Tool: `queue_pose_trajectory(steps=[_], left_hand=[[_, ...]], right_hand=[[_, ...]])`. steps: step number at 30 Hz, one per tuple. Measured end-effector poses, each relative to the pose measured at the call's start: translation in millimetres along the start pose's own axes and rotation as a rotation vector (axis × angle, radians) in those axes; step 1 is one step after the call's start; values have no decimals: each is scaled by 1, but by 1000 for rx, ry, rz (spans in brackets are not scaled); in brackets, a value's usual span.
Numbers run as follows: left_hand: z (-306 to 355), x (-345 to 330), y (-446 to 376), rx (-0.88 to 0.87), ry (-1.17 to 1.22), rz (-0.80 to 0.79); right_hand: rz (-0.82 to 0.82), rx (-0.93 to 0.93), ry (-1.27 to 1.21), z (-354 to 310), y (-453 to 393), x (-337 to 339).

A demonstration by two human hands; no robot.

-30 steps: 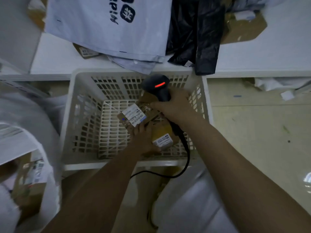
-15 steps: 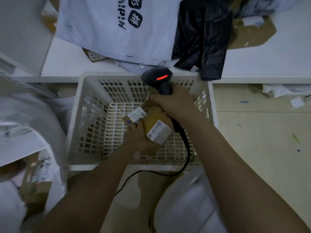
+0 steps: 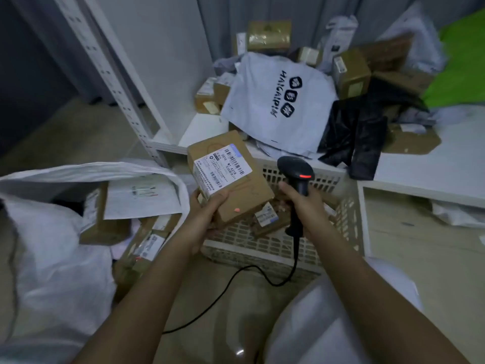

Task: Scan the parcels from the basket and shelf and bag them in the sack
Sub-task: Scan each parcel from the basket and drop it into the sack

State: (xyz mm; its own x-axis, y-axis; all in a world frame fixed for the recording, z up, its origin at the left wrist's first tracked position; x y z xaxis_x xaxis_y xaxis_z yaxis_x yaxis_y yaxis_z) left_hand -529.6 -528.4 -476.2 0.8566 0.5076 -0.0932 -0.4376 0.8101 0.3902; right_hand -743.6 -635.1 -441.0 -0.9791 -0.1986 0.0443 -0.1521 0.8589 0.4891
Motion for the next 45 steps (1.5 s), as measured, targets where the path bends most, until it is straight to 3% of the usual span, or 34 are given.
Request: queue_pose_trajectory(steps=[9,19,26,33,41,45], left_hand=[[53,41,80,-150,94,7],[92,90,128,-265,147,52],[132,112,149,-524,-175,176],[155,125,166,-632,-362,227],[170,144,177,-723,-422,288],[175,152,181,-643,-355,330]], right_hand=[[-129,100,-197,-7,95,-79],[-194,155,-346,-14,131,-108],[-231,207,-411,-22,142,-128],[-274,195,-437,-18,148,-150],[-288,141,-500,-10,147,-156],[-252,183,-450,-16,145,-150]])
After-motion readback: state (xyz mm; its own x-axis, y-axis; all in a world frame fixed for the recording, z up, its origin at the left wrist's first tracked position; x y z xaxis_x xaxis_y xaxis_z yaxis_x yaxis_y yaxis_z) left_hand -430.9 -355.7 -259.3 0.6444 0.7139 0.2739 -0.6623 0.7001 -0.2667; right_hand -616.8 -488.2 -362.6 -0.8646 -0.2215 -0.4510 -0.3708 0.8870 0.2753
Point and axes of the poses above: each hand's wrist, its own y-axis away from the middle knuckle, its own x-axis out of the back of the hand, z = x × y, the point moved 8 cm from there along -y, towards the middle knuckle, and after that the axes turned 5 degrees about -x, right-handed, at the moved point
